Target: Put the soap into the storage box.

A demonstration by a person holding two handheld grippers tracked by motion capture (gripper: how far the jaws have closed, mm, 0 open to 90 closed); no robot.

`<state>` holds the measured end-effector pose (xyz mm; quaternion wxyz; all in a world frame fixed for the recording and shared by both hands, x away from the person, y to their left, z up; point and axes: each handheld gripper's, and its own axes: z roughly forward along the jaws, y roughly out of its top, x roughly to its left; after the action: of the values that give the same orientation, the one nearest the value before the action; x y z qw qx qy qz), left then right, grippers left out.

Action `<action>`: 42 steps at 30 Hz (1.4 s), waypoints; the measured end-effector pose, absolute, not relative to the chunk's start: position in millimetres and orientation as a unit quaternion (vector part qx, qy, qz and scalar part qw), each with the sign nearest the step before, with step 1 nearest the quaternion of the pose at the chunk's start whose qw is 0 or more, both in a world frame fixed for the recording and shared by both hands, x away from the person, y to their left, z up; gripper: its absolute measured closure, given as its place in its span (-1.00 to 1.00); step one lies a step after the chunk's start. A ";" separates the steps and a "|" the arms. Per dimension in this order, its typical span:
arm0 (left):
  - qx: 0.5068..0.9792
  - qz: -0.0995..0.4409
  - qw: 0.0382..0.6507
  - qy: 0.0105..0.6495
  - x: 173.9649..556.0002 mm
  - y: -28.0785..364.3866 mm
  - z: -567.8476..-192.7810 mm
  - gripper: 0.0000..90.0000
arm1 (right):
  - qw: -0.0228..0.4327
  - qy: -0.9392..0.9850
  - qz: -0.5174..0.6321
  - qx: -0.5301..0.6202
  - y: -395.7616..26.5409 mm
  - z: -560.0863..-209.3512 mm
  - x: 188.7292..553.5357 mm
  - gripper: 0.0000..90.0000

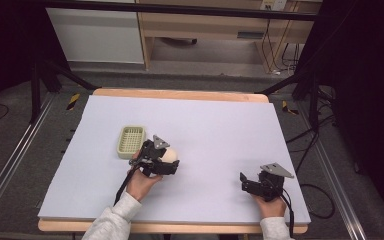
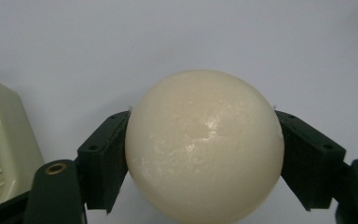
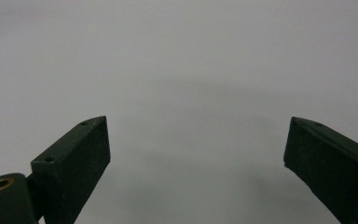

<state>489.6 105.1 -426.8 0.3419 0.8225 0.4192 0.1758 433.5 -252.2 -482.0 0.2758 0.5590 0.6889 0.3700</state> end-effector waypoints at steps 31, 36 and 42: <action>0.793 0.190 0.347 0.462 492.4 170.4 -415.7 -0.47 | 0.276 0.688 0.369 0.561 -252.4 -482.3 433.5 -0.83; 0.785 0.193 0.350 0.474 496.5 180.7 -413.8 -0.47 | 0.276 0.687 0.369 0.561 -252.4 -482.1 433.3 -0.83; 0.779 0.197 0.349 0.482 499.9 190.9 -410.2 -0.46 | 0.276 0.687 0.369 0.562 -252.2 -482.2 433.3 -0.83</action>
<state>499.9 190.9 -410.2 0.3489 0.7793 0.4817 0.1971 433.3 -252.2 -482.2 0.2758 0.5617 0.6874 0.3688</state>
